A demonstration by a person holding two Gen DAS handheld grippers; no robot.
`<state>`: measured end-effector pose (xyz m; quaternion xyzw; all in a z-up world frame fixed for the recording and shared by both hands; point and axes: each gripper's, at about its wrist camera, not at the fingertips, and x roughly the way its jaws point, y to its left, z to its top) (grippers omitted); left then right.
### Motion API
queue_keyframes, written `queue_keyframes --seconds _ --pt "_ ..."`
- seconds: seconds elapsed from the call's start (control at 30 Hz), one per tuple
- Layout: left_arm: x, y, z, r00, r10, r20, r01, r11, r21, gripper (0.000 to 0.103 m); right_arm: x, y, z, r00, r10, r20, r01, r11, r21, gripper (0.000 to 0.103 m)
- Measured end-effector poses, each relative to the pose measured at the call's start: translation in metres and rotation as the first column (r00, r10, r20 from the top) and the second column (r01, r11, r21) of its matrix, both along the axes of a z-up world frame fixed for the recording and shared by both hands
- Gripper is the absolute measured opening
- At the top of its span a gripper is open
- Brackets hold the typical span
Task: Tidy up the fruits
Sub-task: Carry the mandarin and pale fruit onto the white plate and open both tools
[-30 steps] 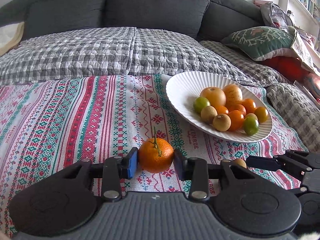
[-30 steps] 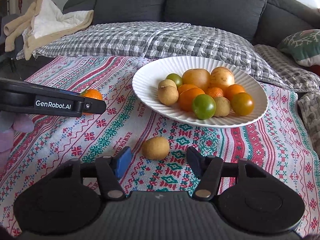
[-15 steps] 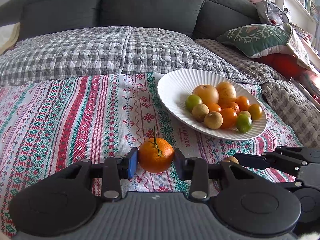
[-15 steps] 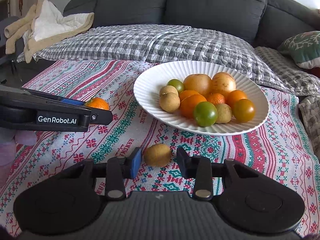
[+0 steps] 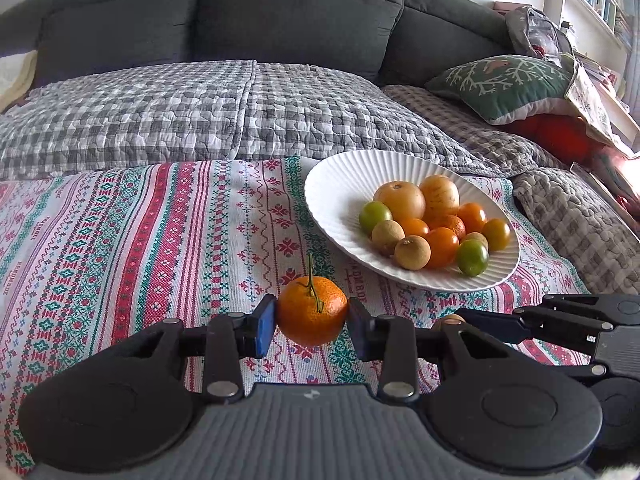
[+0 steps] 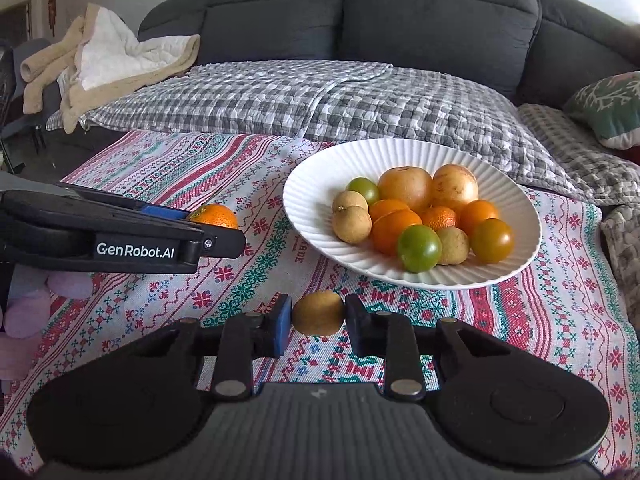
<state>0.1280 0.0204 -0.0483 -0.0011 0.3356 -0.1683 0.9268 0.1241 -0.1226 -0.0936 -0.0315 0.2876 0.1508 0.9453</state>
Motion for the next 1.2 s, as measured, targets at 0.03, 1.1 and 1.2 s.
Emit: queue_keyframes --seconds 0.03,1.1,1.2 --pt "0.000 0.000 0.001 1.000 -0.001 0.003 0.001 1.000 -0.003 0.030 -0.001 -0.001 0.002 1.000 0.001 0.006 -0.001 1.000 0.005 0.026" --pt "0.064 -0.050 0.024 0.986 -0.159 0.057 0.155 0.986 0.067 0.030 0.061 -0.077 0.046 0.984 -0.149 0.095 0.146 0.989 0.039 0.026" --pt "0.076 -0.059 0.019 0.982 -0.186 0.038 0.182 0.979 0.093 0.030 0.073 -0.084 0.047 0.984 -0.158 0.085 0.155 0.987 0.039 0.026"
